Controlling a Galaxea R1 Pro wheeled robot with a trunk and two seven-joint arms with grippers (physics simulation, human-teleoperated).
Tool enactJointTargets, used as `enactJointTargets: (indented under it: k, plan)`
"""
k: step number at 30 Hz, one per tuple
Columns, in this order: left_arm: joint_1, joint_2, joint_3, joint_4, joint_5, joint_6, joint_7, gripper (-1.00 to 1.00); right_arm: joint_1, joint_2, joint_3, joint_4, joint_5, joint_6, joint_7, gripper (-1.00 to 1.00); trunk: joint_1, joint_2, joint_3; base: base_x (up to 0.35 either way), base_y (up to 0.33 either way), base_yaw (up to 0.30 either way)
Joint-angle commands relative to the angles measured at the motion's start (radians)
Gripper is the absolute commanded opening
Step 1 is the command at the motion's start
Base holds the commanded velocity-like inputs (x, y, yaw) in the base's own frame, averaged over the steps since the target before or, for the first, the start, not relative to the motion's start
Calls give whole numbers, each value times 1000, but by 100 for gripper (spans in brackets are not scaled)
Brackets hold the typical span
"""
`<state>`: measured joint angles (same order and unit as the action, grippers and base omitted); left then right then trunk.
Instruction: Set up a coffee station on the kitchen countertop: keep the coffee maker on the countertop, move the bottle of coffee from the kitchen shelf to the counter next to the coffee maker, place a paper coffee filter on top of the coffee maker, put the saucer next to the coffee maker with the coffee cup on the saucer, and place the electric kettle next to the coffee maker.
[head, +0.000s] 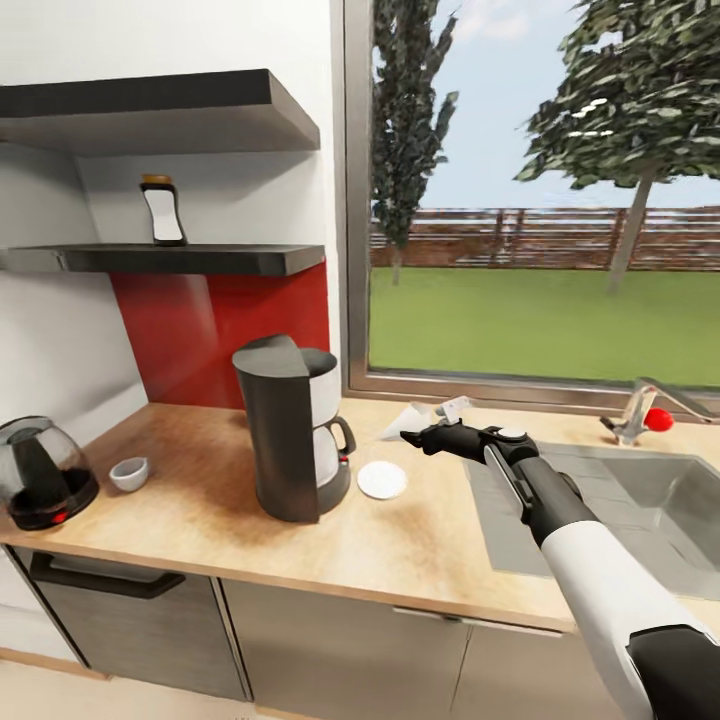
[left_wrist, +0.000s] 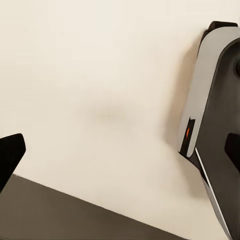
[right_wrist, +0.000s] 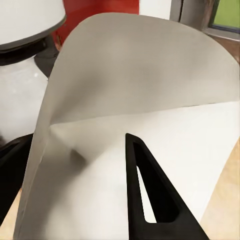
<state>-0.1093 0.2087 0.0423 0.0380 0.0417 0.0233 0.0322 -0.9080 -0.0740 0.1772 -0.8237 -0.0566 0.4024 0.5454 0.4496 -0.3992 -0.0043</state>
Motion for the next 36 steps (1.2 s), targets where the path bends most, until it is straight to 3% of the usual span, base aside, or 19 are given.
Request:
enactJointTargets:
  k: [1, 8, 12, 16, 18, 22, 25, 30, 32, 36]
  plan:
    - [-1, 0, 4, 2, 4, 1, 1, 100, 0, -1, 2, -1, -6, 7, 0, -100, 0, -1, 0, 22, -13, 232]
    - [-1, 1, 3, 0, 0, 4, -1, 100, -1, -2, -4, -3, -3, 9, -4, -100, 0, -1, 0, 4, -2, 47]
    - [-1, 1, 1, 0, 0, 2, -2, 100, -3, -1, -6, -71, 0, 25, -6, -100, 0, -1, 0, 0, 0, 3]
    - [-1, 1, -1, 0, -1, 0, -3, 100, -8, -2, -5, -220, 10, 154, -5, -100, 0, -1, 0, 0, 0, 0]
    - [-1, 1, -4, 0, -5, -4, -3, 100, -73, -16, -5, -311, 92, 256, -1, -100, 0, -1, 0, 0, 0, 0]
    - [-1, 1, -9, 0, -10, -8, -4, 100, -246, -25, 2, -302, 214, 327, 26, -100, 0, -1, 0, 0, 0, 0]
    - [-1, 0, -9, -1, -12, -7, -5, 100, -329, -24, 28, -273, 240, 366, 97, -100, 0, -1, 0, 0, 0, 0]
    - [-1, 1, -10, -1, -14, -8, -6, 100, -451, -15, 163, -202, 306, 386, 211, -100, 0, -1, 0, 0, 0, 0]
    - [-1, 1, -10, -1, -14, -10, -6, 100, -510, -9, 208, -176, 327, 388, 291, -100, 0, -1, 0, 0, 0, 0]
    - [-1, 1, -9, -1, -14, -12, -6, 100, -556, -1, 228, -166, 350, 390, 416, -100, 0, -1, 0, 0, 0, 0]
